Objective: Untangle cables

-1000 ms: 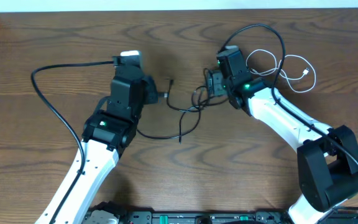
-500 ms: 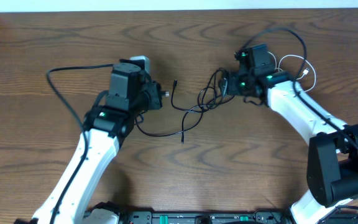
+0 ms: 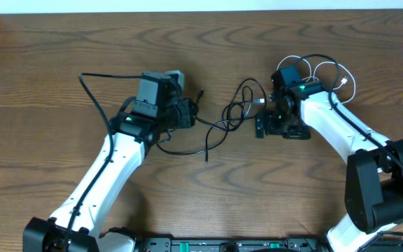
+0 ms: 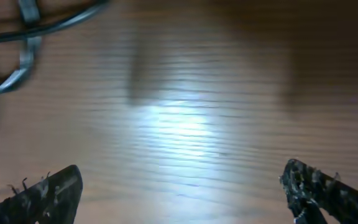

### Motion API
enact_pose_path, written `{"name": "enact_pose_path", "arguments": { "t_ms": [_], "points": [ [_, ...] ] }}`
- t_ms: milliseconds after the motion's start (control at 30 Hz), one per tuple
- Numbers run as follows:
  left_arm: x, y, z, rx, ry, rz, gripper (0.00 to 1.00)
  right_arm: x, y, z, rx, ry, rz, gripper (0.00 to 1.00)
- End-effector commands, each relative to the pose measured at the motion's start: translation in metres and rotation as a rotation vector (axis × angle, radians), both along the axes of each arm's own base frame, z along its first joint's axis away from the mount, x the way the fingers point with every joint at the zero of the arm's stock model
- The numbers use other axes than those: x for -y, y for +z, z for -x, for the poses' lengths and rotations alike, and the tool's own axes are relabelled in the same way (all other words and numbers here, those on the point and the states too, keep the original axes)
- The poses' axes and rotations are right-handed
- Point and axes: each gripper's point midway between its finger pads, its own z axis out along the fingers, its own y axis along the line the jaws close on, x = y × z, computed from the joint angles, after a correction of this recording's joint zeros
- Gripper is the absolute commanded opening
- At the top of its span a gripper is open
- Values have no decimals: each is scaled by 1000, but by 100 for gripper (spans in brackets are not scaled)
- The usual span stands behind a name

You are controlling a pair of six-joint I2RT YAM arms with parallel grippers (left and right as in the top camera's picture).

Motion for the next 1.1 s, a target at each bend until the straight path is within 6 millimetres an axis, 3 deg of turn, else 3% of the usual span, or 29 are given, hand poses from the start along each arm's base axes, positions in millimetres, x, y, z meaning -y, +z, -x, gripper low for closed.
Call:
{"name": "enact_pose_path", "arguments": {
  "t_ms": [0, 200, 300, 433, 567, 733, 833, 933, 1067],
  "points": [
    [15, 3, 7, 2, -71, -6, 47, 23, 0, -7, 19, -35, 71, 99],
    [42, 17, 21, 15, -175, -25, 48, 29, 3, -13, 5, -42, -75, 99],
    [60, 24, 26, 46, -236, -38, 50, 44, 3, -19, 17, -81, -89, 99],
    [79, 19, 27, 103, -253, -115, 52, 66, 4, -24, 20, -152, -105, 99],
    [106, -4, 27, 126, -292, -175, 52, 79, 4, -26, 22, -194, -110, 99],
    [136, -40, 21, 133, -330, -197, 55, 79, 4, -25, 20, -195, -110, 99],
    [142, -58, 9, 145, -316, -213, 56, 77, 4, -25, 20, -189, -110, 99],
    [131, -59, -2, 179, -263, -276, 8, 76, 4, -25, 21, -180, -110, 99],
    [125, -34, -8, 258, -247, -298, 8, 73, 4, -25, 21, -173, -110, 99]
  ]
}}
